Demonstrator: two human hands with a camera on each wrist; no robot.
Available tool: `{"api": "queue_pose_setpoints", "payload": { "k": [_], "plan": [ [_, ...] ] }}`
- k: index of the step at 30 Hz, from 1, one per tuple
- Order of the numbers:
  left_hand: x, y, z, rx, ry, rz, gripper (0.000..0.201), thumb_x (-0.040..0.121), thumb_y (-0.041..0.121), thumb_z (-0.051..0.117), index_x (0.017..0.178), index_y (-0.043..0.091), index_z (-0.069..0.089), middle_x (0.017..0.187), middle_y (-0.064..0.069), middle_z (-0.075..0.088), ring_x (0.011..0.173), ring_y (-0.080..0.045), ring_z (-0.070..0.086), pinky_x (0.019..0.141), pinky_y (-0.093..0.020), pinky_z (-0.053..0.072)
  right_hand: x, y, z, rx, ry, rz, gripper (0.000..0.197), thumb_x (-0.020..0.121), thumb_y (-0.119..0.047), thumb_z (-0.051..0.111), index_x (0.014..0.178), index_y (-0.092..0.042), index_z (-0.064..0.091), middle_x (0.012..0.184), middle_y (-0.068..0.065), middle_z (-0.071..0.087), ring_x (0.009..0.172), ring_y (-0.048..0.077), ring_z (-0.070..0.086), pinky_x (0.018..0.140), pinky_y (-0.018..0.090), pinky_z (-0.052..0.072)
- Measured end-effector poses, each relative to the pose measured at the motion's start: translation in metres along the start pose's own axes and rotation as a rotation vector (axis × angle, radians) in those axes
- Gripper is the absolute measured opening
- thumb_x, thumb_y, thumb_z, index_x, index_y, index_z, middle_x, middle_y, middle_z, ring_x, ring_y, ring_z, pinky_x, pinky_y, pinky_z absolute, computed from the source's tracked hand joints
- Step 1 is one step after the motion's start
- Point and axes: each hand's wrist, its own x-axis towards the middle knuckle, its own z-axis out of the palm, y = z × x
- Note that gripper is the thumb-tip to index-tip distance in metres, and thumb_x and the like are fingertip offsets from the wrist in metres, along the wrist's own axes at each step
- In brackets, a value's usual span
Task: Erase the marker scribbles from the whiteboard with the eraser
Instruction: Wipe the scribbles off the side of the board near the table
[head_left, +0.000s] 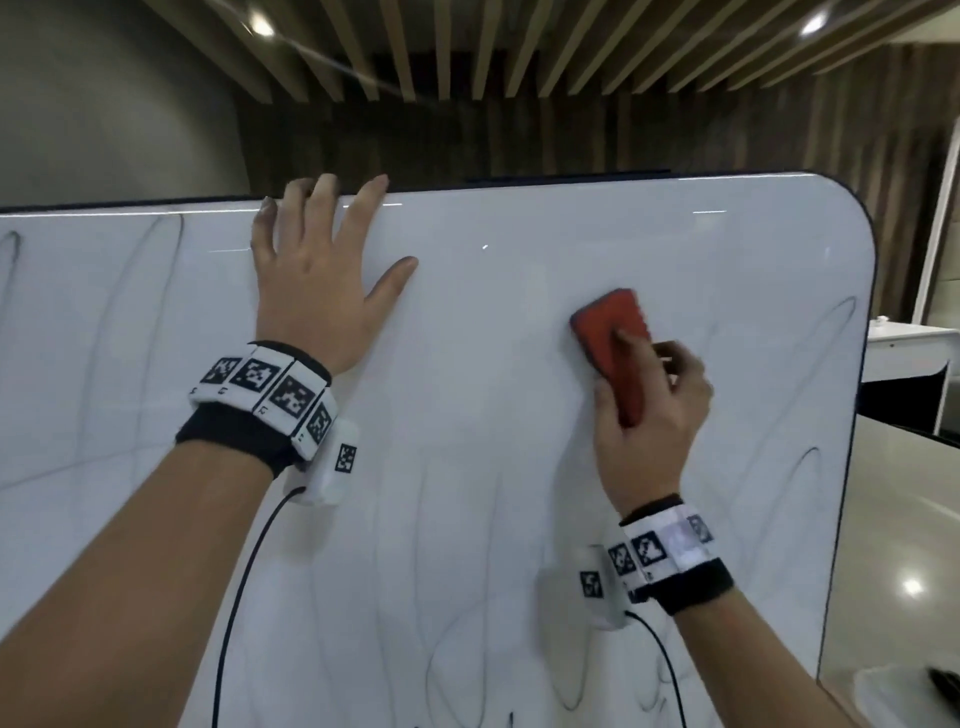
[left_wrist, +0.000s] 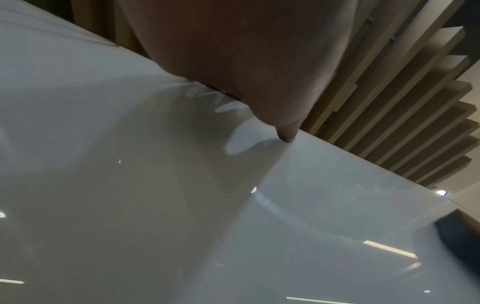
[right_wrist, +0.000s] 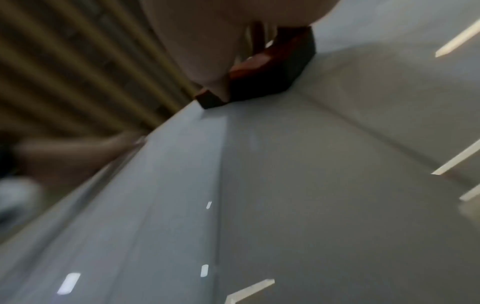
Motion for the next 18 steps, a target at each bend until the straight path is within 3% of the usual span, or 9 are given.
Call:
{"api": "queue_pose_setpoints", "payload": {
  "k": [3,4,6,10,13,15,16,18],
  "plan": [
    [-0.003,0.012,-0.004,-0.067,-0.031,-0.038,0.067,0.102,0.051,0.045,0.159,0.024,0.024,0.16,-0.02,0.029,0.152,-0.041,0.018,0.125,-0.057,0.015,-0.054,-0.004,-0.002,-0.051,-0.447,-0.607,0.034,0.091,-0.024,0.067,0.124,-0.032,0.069,0.131,0.008,0.054,0.114,0.034,0.051,0.094,0.047,0.045],
    [-0.006,0.019,-0.005,-0.105,-0.05,-0.066,0.068,0.101,0.047,0.048,0.16,0.025,0.022,0.163,-0.02,0.023,0.154,-0.042,0.012,0.126,-0.056,0.013,-0.057,0.002,-0.007,-0.07,-0.561,-0.74,0.032,0.093,-0.026,0.066,0.125,-0.034,0.068,0.132,0.006,0.055,0.114,0.032,0.051,0.091,0.044,0.046],
    [-0.01,0.036,-0.007,-0.164,-0.069,-0.08,0.071,0.098,0.042,0.055,0.16,0.027,0.022,0.167,-0.017,0.014,0.155,-0.042,0.006,0.126,-0.056,0.012,-0.033,0.012,-0.016,-0.083,-0.606,-0.785,0.032,0.094,-0.029,0.066,0.125,-0.037,0.068,0.131,0.005,0.056,0.114,0.03,0.051,0.089,0.042,0.044],
    [-0.011,0.078,-0.005,-0.184,-0.043,0.103,0.065,0.097,0.037,0.057,0.156,0.029,0.032,0.168,-0.012,0.014,0.156,-0.036,0.01,0.125,-0.056,0.015,0.051,0.041,-0.037,-0.124,-0.261,-0.446,0.042,0.089,-0.022,0.072,0.13,-0.026,0.067,0.127,0.015,0.058,0.108,0.036,0.052,0.094,0.046,0.045],
    [-0.018,0.099,0.005,-0.212,-0.073,0.115,0.059,0.1,0.042,0.053,0.155,0.029,0.035,0.168,-0.011,0.015,0.156,-0.036,0.011,0.125,-0.059,0.014,0.11,0.082,-0.061,-0.132,0.069,0.019,0.053,0.088,-0.024,0.067,0.141,-0.024,0.058,0.127,0.022,0.053,0.11,0.039,0.052,0.1,0.04,0.04],
    [-0.026,0.105,0.016,-0.155,-0.093,0.114,0.061,0.101,0.048,0.049,0.157,0.031,0.032,0.169,-0.012,0.01,0.156,-0.037,0.008,0.125,-0.061,0.011,0.128,0.098,-0.07,-0.085,0.21,0.361,0.057,0.088,-0.026,0.065,0.144,-0.025,0.055,0.132,0.022,0.052,0.116,0.041,0.053,0.099,0.035,0.037],
    [-0.03,0.106,0.02,-0.125,-0.096,0.114,0.063,0.101,0.05,0.047,0.158,0.031,0.029,0.17,-0.012,0.008,0.157,-0.037,0.007,0.125,-0.062,0.011,0.128,0.096,-0.068,-0.087,0.227,0.417,0.058,0.087,-0.027,0.064,0.144,-0.025,0.055,0.133,0.022,0.052,0.116,0.041,0.053,0.099,0.035,0.037],
    [-0.034,0.105,0.026,-0.083,-0.094,0.123,0.067,0.101,0.053,0.045,0.16,0.032,0.021,0.17,-0.011,0.004,0.157,-0.037,0.005,0.125,-0.062,0.01,0.107,0.077,-0.052,-0.104,0.15,0.204,0.058,0.084,-0.025,0.063,0.141,-0.021,0.058,0.128,0.024,0.055,0.11,0.04,0.055,0.097,0.039,0.038]
  ]
}}
